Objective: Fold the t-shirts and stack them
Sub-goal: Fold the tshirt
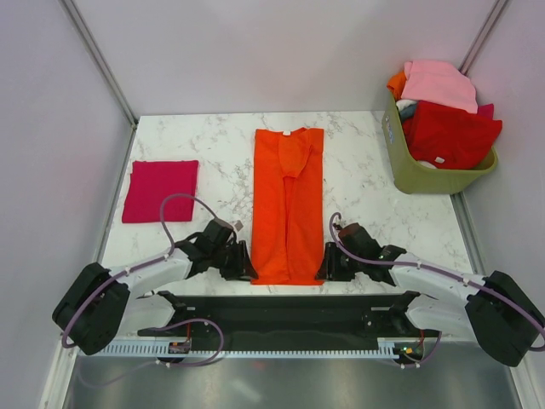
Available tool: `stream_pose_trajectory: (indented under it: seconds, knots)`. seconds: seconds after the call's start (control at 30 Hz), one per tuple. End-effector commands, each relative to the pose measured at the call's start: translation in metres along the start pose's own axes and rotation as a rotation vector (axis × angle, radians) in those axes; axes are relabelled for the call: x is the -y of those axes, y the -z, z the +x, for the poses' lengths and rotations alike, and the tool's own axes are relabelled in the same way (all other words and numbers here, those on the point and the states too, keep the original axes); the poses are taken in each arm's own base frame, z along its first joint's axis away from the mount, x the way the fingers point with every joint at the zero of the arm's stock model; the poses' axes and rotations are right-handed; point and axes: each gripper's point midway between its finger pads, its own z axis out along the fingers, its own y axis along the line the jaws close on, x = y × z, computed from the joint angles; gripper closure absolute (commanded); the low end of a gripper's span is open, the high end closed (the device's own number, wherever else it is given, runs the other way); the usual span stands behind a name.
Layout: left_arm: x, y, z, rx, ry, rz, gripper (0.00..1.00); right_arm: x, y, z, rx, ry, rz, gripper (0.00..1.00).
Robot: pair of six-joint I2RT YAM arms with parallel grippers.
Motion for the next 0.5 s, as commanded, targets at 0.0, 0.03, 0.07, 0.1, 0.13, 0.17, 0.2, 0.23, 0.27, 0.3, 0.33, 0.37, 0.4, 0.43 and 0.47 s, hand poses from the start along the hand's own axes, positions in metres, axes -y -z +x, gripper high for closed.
stream_pose_trajectory:
  seconds: [0.0,0.03,0.07,0.1,0.13,0.17,0.2,0.23,0.27,0.3,0.33,0.37,0.4,0.43,0.47]
  knots:
    - [0.006,-0.001,0.012,-0.050,0.014,0.020,0.62,0.003,-0.002,0.004,-0.018,0.000,0.007,0.57]
    - [0.006,-0.001,0.015,-0.058,0.010,0.022,0.64,0.003,-0.003,0.004,-0.021,0.000,0.005,0.57]
    - [0.008,-0.001,0.014,-0.055,0.010,0.026,0.65,0.004,-0.003,0.006,-0.028,0.000,0.009,0.57]
    - [0.007,-0.001,0.014,-0.051,0.010,0.022,0.67,0.004,-0.003,0.006,-0.030,0.002,0.009,0.59]
    - [0.006,-0.002,0.013,-0.050,0.010,0.015,0.74,0.003,-0.003,0.006,-0.031,0.005,0.007,0.60]
    - [0.006,-0.002,0.012,-0.046,0.009,0.009,0.79,0.004,-0.003,0.006,-0.029,0.008,0.008,0.62]
    - [0.005,-0.002,0.010,-0.043,0.010,0.002,0.85,0.003,-0.003,0.006,-0.027,0.010,0.006,0.69]
    - [0.005,-0.002,0.011,-0.045,0.012,0.002,0.98,0.004,-0.003,0.006,-0.027,0.010,0.008,0.74]
    - [0.008,-0.002,0.008,-0.039,0.011,0.006,0.98,0.002,-0.002,0.004,-0.019,0.011,0.005,0.79]
    - [0.008,-0.002,0.008,-0.038,0.011,0.007,0.98,0.001,-0.001,0.004,-0.020,0.013,0.000,0.88]
    - [0.010,0.000,0.007,-0.033,0.008,0.012,0.98,0.000,0.000,0.003,-0.015,0.014,-0.001,0.93]
    - [0.012,0.001,0.005,-0.028,0.002,0.017,0.98,-0.001,0.002,0.000,-0.002,0.018,-0.003,0.97]
    - [0.013,0.002,0.005,-0.026,0.000,0.020,0.98,0.001,0.003,0.000,-0.002,0.016,0.008,1.00]
    - [0.014,0.004,0.003,-0.019,-0.004,0.019,0.98,0.001,0.004,-0.001,0.005,0.019,0.014,1.00]
    - [0.015,0.005,0.002,-0.015,-0.003,0.018,0.98,0.000,0.006,-0.003,0.014,0.022,0.014,1.00]
